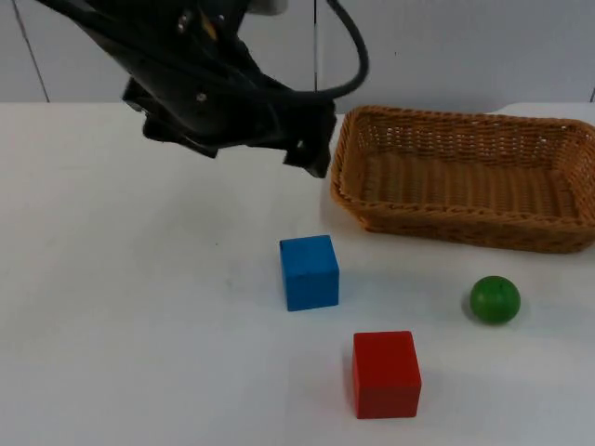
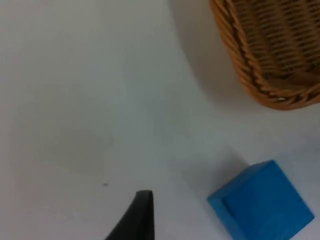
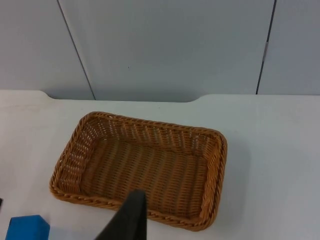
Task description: Place all geometric objects except the red cube into the basket.
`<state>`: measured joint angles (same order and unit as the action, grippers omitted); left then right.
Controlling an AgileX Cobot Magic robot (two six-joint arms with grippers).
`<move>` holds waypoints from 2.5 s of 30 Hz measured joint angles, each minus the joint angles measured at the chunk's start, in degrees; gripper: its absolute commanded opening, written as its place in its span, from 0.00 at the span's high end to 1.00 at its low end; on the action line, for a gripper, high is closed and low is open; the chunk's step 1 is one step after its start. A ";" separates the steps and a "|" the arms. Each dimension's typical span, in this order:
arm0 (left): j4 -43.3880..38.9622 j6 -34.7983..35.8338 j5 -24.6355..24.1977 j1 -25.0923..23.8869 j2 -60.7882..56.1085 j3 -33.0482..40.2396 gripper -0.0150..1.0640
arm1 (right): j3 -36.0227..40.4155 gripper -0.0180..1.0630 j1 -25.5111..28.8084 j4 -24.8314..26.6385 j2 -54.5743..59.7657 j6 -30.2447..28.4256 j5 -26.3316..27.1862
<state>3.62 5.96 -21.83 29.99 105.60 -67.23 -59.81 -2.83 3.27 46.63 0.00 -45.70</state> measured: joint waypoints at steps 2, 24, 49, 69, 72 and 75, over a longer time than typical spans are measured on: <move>0.92 2.13 0.40 0.13 1.13 -0.10 0.01 | 0.00 0.01 0.00 0.00 0.00 0.00 0.00; 1.74 26.12 4.27 5.29 14.30 -2.50 0.01 | -0.04 0.01 0.00 -0.22 0.00 -2.55 0.00; -4.07 32.96 -4.96 5.76 18.51 -9.78 0.98 | -0.04 0.01 0.00 -0.22 0.00 -4.67 0.00; -10.23 7.02 -6.42 8.43 16.05 -31.62 0.99 | -0.04 0.01 0.00 0.09 0.00 -4.67 1.76; -8.05 -2.02 -7.84 8.91 20.26 -37.83 0.99 | -0.04 0.01 0.00 0.09 0.00 -4.67 2.02; -5.69 -9.53 -8.34 9.13 25.83 -44.20 0.99 | -0.04 0.01 0.00 -0.02 0.00 -4.91 2.12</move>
<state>-2.07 -3.57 -30.17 39.11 131.43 -111.44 -59.84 -2.83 3.26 46.63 -4.91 -43.58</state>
